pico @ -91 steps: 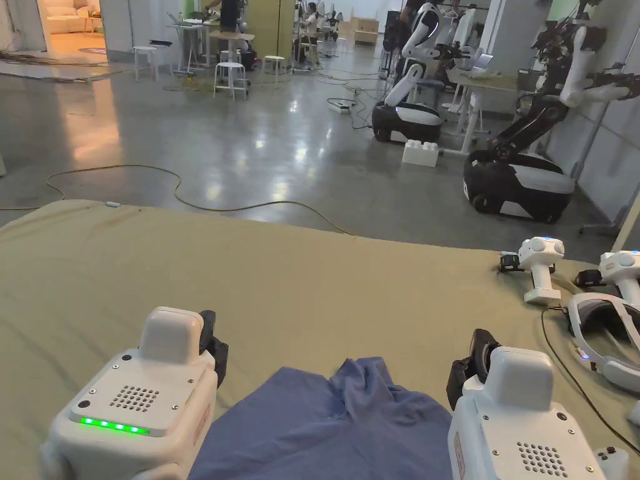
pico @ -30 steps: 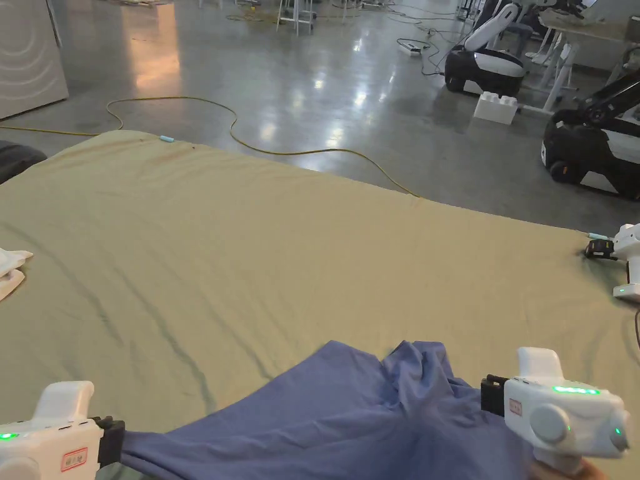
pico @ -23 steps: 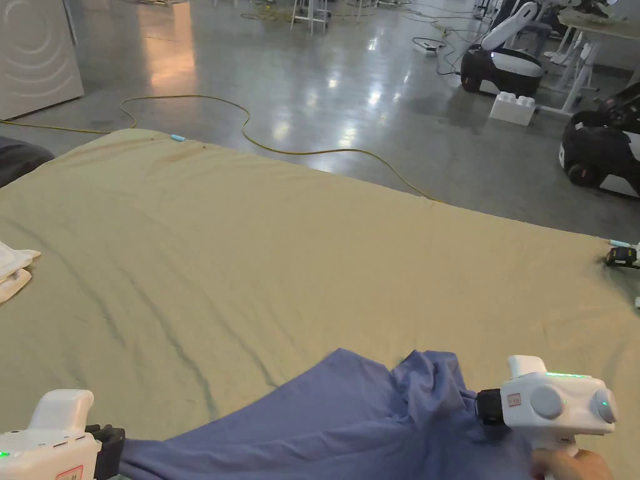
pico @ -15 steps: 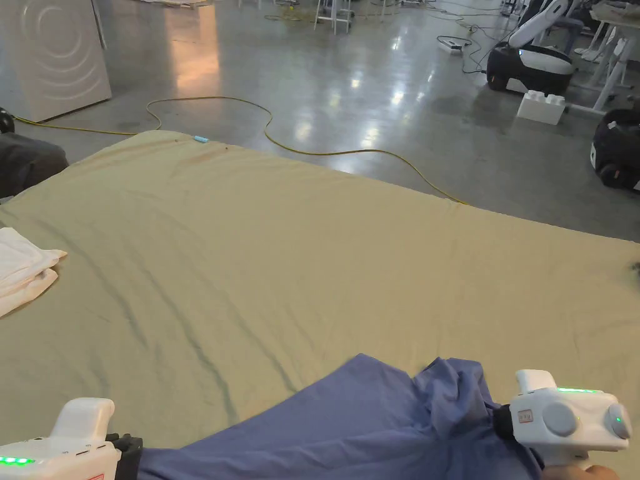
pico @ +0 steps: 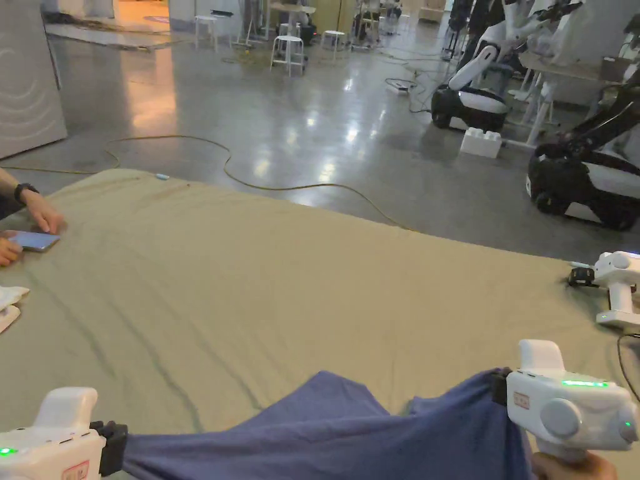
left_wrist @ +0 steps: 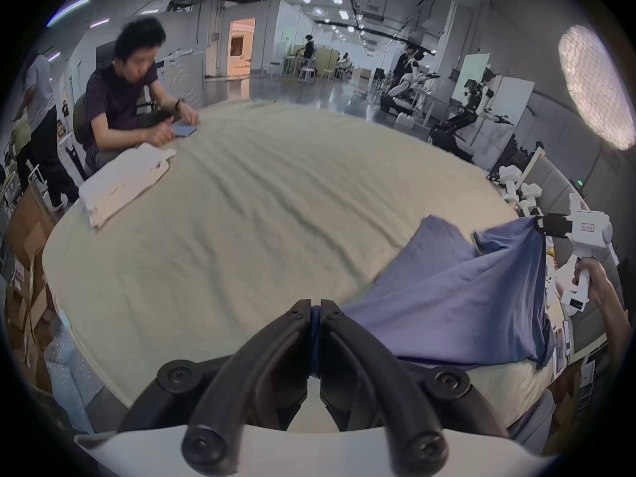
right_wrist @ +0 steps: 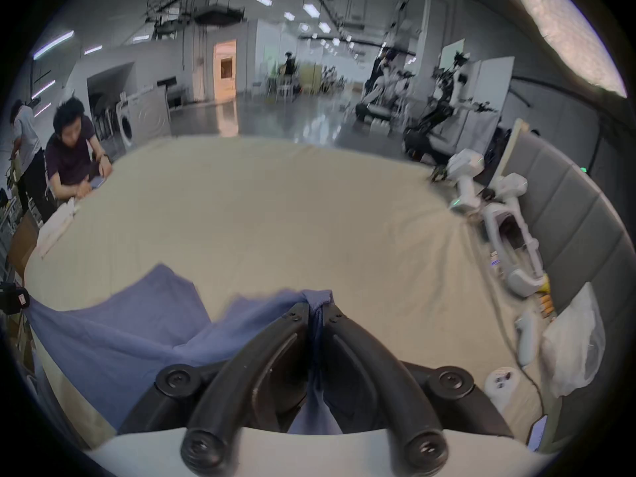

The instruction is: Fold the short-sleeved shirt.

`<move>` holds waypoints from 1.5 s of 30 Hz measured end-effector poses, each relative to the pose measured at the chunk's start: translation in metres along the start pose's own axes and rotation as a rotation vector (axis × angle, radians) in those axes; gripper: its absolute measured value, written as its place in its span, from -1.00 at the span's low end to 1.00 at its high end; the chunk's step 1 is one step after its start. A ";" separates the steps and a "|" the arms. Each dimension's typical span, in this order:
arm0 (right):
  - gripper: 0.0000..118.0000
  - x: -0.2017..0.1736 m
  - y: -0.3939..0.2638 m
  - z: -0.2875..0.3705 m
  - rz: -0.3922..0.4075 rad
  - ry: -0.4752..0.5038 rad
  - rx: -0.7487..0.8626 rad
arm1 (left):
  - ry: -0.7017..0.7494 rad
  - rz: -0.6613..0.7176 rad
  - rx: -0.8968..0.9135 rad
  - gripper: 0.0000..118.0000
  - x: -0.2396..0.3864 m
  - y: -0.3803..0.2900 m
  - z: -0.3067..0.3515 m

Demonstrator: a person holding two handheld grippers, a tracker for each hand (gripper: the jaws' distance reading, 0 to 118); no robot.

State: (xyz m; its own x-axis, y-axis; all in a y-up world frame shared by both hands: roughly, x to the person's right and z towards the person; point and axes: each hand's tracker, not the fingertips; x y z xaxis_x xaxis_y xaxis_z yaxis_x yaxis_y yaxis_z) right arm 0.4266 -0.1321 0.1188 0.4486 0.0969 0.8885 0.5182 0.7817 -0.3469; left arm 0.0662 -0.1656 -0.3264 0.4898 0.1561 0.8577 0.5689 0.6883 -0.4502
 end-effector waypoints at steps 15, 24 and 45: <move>-0.89 0.097 0.108 0.193 -0.079 -0.222 0.402 | -0.108 -0.177 0.341 -0.91 0.103 0.193 0.078; -0.89 0.116 0.179 0.228 -0.105 -0.268 0.490 | -0.086 -0.276 0.459 -0.91 0.152 0.314 0.110; -0.89 0.105 0.285 0.212 -0.078 -0.290 0.547 | -0.002 -0.283 0.533 -0.91 0.158 0.417 0.117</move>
State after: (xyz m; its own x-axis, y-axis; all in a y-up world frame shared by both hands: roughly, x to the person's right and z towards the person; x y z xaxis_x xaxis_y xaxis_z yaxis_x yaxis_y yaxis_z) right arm 0.4672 0.2317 0.1764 0.1688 0.1302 0.9770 0.0591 0.9881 -0.1419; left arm 0.3037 0.2290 -0.3497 0.3664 -0.0846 0.9266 0.2673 0.9635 -0.0177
